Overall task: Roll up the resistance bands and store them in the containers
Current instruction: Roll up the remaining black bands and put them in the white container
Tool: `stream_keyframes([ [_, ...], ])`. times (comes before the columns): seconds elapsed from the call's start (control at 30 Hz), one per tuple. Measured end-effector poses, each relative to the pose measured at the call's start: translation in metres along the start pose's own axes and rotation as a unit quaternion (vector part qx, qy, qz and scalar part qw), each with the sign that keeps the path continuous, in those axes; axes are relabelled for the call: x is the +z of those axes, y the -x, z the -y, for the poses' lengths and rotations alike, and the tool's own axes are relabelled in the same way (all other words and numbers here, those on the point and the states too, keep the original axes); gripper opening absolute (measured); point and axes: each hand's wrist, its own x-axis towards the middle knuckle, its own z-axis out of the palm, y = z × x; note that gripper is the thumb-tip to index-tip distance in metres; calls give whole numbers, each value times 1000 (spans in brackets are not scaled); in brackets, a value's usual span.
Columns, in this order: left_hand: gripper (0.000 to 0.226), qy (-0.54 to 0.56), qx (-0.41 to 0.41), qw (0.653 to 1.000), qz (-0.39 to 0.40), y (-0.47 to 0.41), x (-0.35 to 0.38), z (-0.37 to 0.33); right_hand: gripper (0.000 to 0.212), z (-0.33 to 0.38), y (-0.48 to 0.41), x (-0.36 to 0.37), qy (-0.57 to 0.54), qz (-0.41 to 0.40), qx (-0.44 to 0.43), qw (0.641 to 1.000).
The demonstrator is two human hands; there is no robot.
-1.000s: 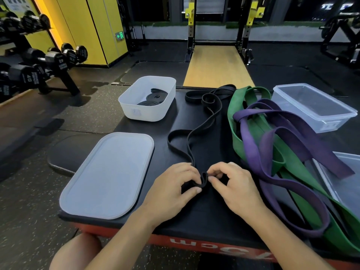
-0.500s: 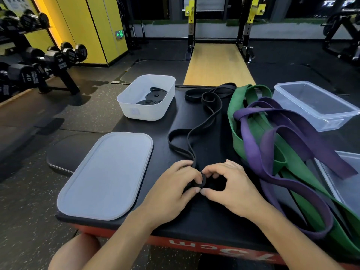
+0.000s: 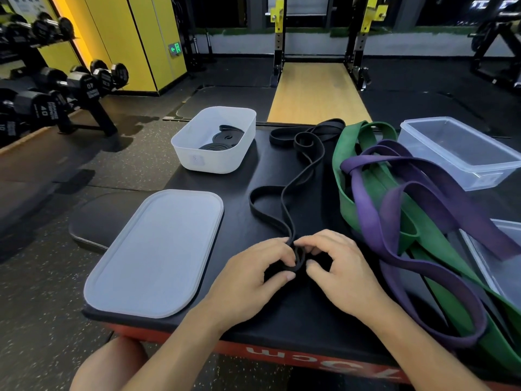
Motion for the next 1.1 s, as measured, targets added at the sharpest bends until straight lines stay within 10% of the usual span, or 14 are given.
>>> stream_keyframes([
  [0.27, 9, 17, -41, 999, -12, -3, -3, -3, 19, -4, 5, -5, -114, -30, -54, 991],
  [0.73, 29, 127, -83, 988, 4, 2, -12, -9, 8, -1, 7, 4, 25, 9, -138, 990],
  [0.93, 16, 251, -96, 963, -9, 2, -21, -1, 43, -1, 9, 3, 57, 51, -137, 988],
  [1.1, 12, 254, -76, 964, 36, 2, -23, 1, 19, -1, 8, 3, 101, 15, -162, 981],
])
